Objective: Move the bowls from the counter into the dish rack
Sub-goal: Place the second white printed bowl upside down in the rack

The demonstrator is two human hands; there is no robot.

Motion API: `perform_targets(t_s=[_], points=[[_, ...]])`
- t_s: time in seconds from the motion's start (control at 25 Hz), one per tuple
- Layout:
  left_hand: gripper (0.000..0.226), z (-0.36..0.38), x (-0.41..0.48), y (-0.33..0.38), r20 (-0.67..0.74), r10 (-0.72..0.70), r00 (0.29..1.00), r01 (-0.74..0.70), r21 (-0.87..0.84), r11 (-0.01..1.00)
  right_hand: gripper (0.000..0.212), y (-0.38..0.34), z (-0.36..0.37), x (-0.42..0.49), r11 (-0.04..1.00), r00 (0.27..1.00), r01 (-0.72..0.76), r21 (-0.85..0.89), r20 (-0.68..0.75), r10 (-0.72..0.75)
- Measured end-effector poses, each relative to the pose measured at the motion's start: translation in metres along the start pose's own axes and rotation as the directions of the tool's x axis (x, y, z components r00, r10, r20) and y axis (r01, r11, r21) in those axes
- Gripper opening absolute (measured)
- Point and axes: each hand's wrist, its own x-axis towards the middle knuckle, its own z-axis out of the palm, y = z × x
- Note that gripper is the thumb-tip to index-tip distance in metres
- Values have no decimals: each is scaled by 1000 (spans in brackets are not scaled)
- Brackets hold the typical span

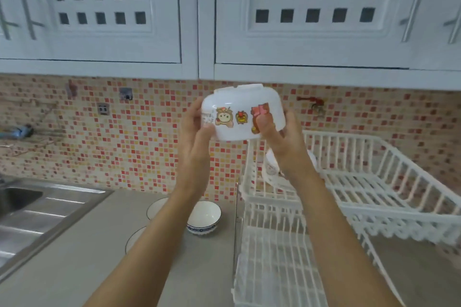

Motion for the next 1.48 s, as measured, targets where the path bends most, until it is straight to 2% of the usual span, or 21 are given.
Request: perform_targets(t_s=[0.04,0.12,0.2,0.32,0.4,0.48,0.6,0.72,0.88,1.0,1.12,1.2,1.28,1.36,1.48], points=[[40,13,-3,1,68,-30,997,31,-6,1000,69,2,-25,0,999,1000,2,-50,16,-1],[35,38,-7,-2,160,-121,980,116,43,992,91,11,-72,-4,985,998,-19,-169,54,29],[44,60,-10,-10,188,-195,963,165,160,973,108,25,-108,-12,953,992,-78,-293,72,104],[48,85,-16,-27,216,-337,916,265,303,915,101,45,-128,-24,889,980,-119,-443,88,176],[44,96,-24,-35,242,-414,877,310,372,875,105,54,-132,-26,845,972,-148,-514,82,221],[34,100,-28,-37,192,-451,872,353,392,850,111,60,-133,-26,815,957,-163,-556,111,267],[32,102,-29,-37,126,-448,885,371,391,843,111,63,-132,-24,750,936,-174,-638,129,327],[36,104,-29,-38,98,-431,897,338,473,813,110,66,-130,-23,709,924,-174,-684,136,358],[34,103,-29,-44,106,-457,883,333,544,770,112,72,-130,-21,685,895,-198,-701,156,418],[42,104,-28,-44,116,-480,869,329,588,738,113,71,-131,-21,684,881,-218,-696,161,445],[39,106,-29,-42,142,-496,857,329,589,738,111,69,-130,-22,698,880,-230,-678,162,447],[45,105,-28,-42,153,-507,848,333,591,735,111,64,-131,-23,703,869,-250,-666,165,466],[54,102,-29,-42,125,-469,874,335,545,769,113,57,-132,-24,690,861,-276,-669,147,488],[52,95,-32,-34,50,-390,919,332,431,839,111,47,-129,-27,700,876,-290,-653,114,469],[48,69,-28,-17,-18,-337,941,320,362,875,94,25,-106,-29,782,949,-195,-592,89,304]])
